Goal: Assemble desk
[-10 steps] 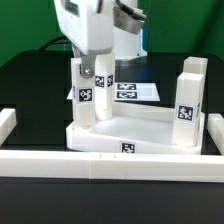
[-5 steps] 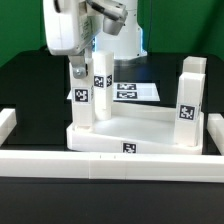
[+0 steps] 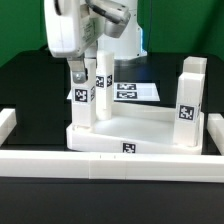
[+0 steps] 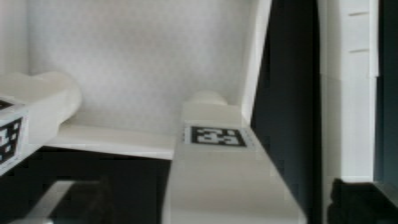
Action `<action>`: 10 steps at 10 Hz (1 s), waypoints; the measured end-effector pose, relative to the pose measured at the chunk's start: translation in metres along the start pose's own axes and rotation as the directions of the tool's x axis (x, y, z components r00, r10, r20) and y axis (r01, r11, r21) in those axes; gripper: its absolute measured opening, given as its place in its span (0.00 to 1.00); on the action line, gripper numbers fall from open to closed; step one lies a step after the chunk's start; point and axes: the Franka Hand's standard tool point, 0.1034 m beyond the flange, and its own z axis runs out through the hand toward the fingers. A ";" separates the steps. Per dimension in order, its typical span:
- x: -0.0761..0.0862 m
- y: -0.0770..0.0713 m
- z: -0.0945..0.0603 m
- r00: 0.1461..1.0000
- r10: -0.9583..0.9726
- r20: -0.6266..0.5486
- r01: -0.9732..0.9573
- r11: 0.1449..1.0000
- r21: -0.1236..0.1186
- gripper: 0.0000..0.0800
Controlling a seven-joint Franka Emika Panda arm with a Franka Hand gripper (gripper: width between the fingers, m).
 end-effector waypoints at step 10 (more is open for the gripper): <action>-0.001 0.001 0.002 0.648 -0.761 -0.030 0.759 0.648 -0.053 0.81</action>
Offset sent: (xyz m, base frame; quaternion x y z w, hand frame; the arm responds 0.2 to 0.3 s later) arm 0.0000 0.0000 0.0000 0.0000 0.0000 -0.1938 0.9810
